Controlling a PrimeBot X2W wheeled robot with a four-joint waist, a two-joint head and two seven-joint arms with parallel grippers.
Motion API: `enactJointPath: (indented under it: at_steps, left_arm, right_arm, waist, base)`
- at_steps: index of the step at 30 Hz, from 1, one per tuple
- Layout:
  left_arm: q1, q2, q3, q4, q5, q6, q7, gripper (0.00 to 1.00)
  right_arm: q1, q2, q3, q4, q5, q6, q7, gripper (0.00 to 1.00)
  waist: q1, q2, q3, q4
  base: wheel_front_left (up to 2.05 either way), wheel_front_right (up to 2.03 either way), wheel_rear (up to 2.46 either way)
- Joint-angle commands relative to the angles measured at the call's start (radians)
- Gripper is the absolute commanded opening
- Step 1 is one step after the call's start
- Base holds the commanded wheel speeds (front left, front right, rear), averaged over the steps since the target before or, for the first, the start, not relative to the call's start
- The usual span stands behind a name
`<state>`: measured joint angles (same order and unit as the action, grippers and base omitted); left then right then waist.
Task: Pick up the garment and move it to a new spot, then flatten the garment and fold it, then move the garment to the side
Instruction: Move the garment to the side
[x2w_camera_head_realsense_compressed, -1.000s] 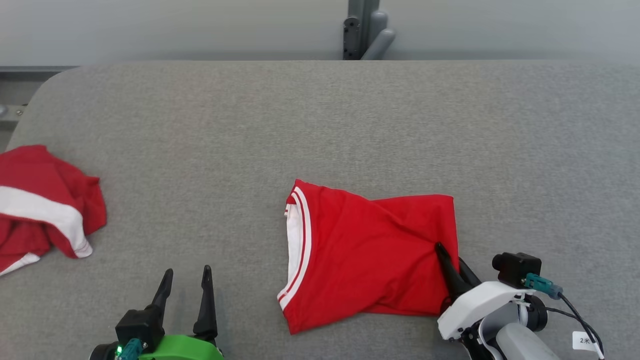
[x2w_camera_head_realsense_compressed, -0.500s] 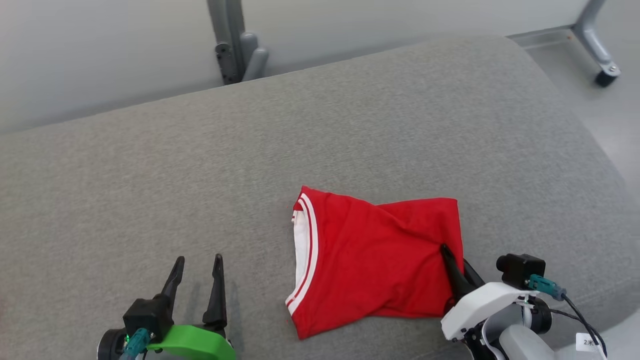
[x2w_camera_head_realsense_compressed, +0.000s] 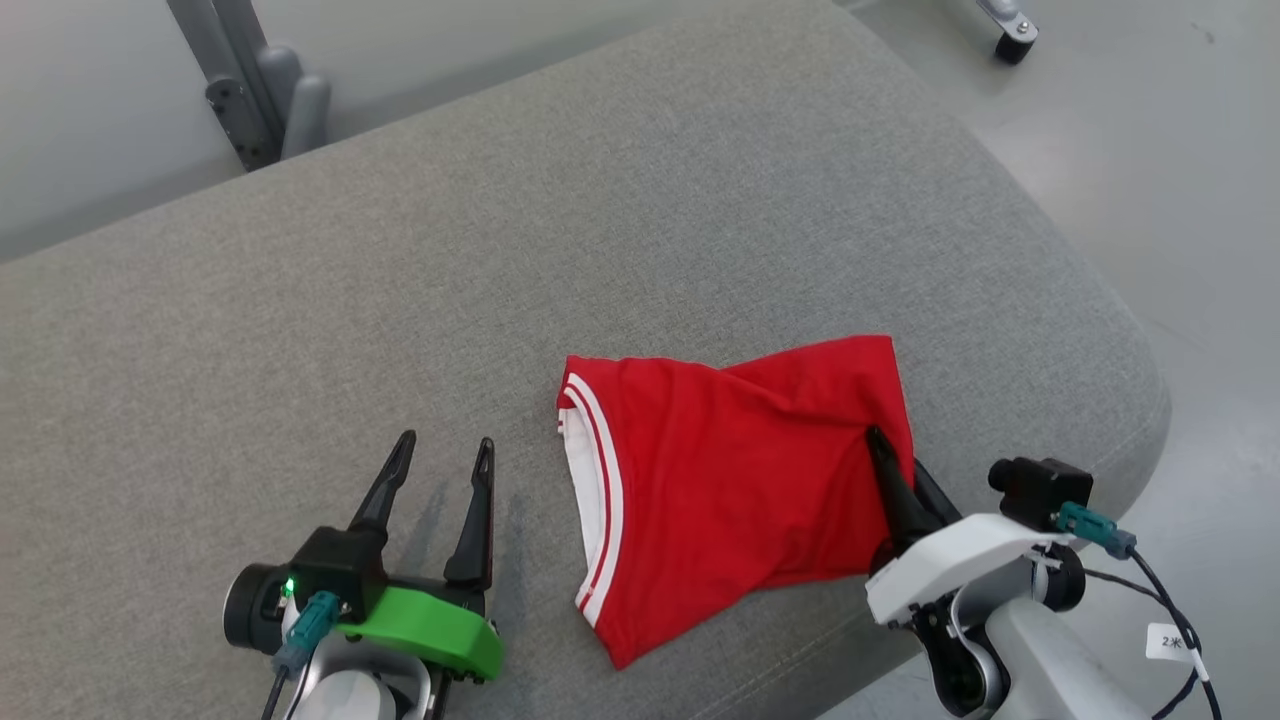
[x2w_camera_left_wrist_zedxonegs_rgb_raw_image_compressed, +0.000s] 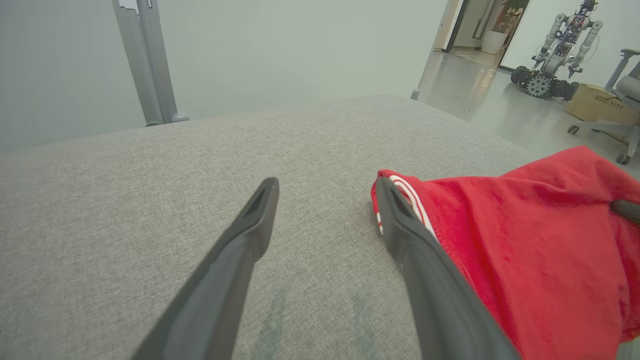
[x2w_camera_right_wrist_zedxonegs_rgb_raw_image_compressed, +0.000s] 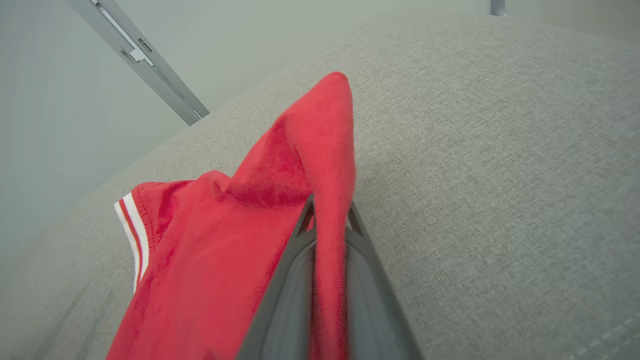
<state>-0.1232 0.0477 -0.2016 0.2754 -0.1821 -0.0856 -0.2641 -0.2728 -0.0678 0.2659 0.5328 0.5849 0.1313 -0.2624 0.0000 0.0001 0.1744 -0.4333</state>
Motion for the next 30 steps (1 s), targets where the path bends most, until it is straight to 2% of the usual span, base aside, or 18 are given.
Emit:
enactJointPath:
  at_steps: [1,4,6,7,10,17,23,30]
  left_arm:
    - [-0.026,0.006,-0.004,-0.004,0.013,-0.005,0.0,1.0]
    - [-0.048,0.006,-0.01,-0.007,0.026,-0.01,0.0,1.0]
    - [-0.085,0.006,-0.015,-0.018,0.048,-0.013,0.0,1.0]
    - [-0.085,0.006,-0.015,-0.018,0.048,-0.013,0.0,1.0]
    - [-0.12,0.006,-0.021,-0.037,0.075,-0.019,0.0,1.0]
    - [-0.157,0.006,-0.01,-0.071,0.125,-0.021,0.0,1.0]
    - [-0.16,0.019,-0.004,-0.097,0.161,-0.023,0.0,1.0]
    - [-0.156,0.017,0.006,-0.13,0.166,-0.015,0.0,1.0]
  right_arm:
    - [-0.03,0.006,-0.004,-0.008,-0.001,-0.001,-0.003,0.0]
    - [-0.059,0.008,-0.012,-0.01,0.01,-0.001,-0.003,0.0]
    - [-0.121,0.009,-0.024,-0.005,0.016,-0.001,-0.003,0.0]
    - [-0.121,0.009,-0.024,-0.005,0.016,-0.001,-0.003,0.0]
    - [-0.196,-0.004,-0.036,0.014,0.005,-0.001,-0.003,0.0]
    - [-0.42,-0.09,-0.117,0.116,-0.039,-0.001,-0.003,0.0]
    - [-0.577,-0.194,-0.323,0.269,-0.116,-0.001,-0.003,0.0]
    - [-0.601,-0.32,-0.594,0.368,-0.303,-0.001,-0.003,0.0]
  waist:
    - [0.0,-0.0001,0.086,0.021]
    - [0.0,-0.0001,0.124,0.05]
    - [0.0,-0.0001,0.186,0.107]
    - [0.0,-0.0001,0.186,0.107]
    - [0.0,-0.0001,0.241,0.168]
    - [0.0,-0.0001,0.347,0.285]
    - [0.0,-0.0001,0.39,0.342]
    - [0.0,-0.0001,0.396,0.375]
  base:
    - [0.0,0.0,0.0]
    - [0.0,0.0,0.0]
    - [0.0,0.0,0.0]
    - [0.0,0.0,0.0]
    - [0.0,0.0,0.0]
    - [0.0,0.0,0.0]
    - [0.0,0.0,0.0]
    - [0.0,0.0,0.0]
